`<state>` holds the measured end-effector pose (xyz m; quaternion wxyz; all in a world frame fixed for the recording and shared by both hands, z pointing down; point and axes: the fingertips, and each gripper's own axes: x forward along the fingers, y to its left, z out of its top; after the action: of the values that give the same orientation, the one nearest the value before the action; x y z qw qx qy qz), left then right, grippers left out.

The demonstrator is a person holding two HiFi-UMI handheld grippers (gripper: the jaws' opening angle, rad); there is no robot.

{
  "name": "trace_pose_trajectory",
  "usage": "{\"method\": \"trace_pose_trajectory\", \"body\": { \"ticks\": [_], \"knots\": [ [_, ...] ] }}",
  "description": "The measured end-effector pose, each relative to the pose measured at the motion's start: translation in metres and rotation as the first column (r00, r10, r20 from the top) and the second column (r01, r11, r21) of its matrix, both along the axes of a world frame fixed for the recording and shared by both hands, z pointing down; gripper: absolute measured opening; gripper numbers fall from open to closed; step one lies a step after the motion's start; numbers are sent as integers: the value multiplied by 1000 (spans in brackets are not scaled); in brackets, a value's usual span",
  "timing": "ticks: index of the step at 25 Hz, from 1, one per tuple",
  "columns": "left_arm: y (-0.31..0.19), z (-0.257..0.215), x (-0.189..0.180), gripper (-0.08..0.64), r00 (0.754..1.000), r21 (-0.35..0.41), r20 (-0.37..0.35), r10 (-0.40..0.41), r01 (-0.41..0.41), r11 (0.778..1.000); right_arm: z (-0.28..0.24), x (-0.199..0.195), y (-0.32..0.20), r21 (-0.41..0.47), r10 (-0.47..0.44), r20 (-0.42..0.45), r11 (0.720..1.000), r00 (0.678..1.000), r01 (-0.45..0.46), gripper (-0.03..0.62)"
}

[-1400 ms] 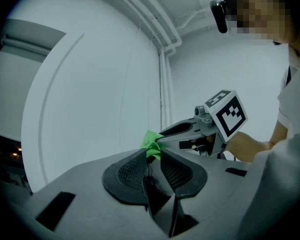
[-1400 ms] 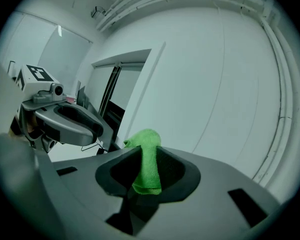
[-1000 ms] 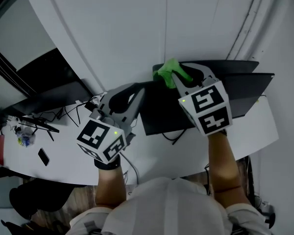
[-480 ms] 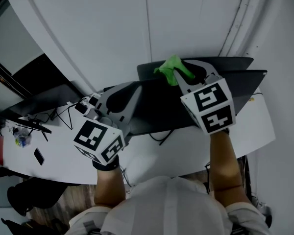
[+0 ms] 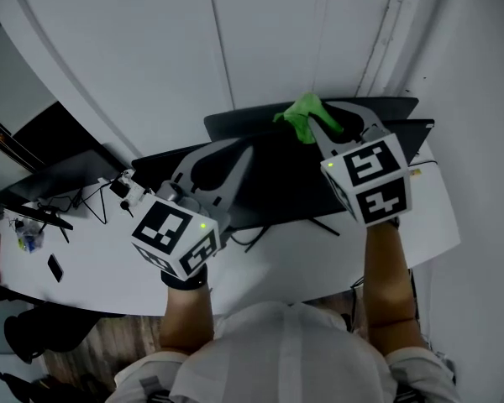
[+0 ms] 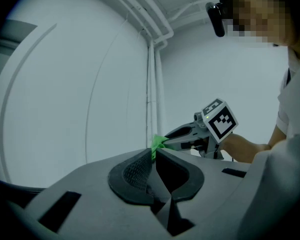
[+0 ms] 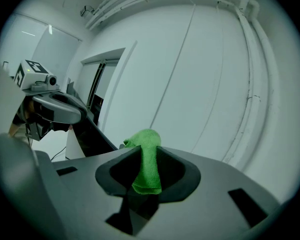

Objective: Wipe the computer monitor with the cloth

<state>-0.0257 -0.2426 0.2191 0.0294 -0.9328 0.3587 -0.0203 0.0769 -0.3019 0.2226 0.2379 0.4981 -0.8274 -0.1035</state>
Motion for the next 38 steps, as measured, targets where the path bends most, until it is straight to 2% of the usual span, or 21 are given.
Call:
{"method": "trace_pose_trajectory", "body": {
  "ticks": [10, 18, 25, 34, 38],
  "knots": [
    [-5, 3, 99, 32, 996, -12, 6, 92, -92, 996, -1, 99, -8, 16, 70, -19, 997, 997, -70, 92],
    [-5, 12, 167, 28, 979, -41, 11, 205, -204, 978, -1, 169, -12, 24, 155, -16, 988, 988, -155, 92],
    [-1, 17, 190, 28, 969, -57, 8, 247, -246, 968, -2, 226, -17, 38, 243, -34, 970, 969, -242, 92],
    [8, 19, 196, 28, 965, -54, 14, 263, -262, 964, -1, 272, -16, 63, 348, -31, 936, 937, -346, 92],
    [12, 17, 195, 28, 962, -51, 7, 271, -271, 961, -3, 290, -10, 78, 405, -21, 912, 914, -402, 92]
  ]
}}
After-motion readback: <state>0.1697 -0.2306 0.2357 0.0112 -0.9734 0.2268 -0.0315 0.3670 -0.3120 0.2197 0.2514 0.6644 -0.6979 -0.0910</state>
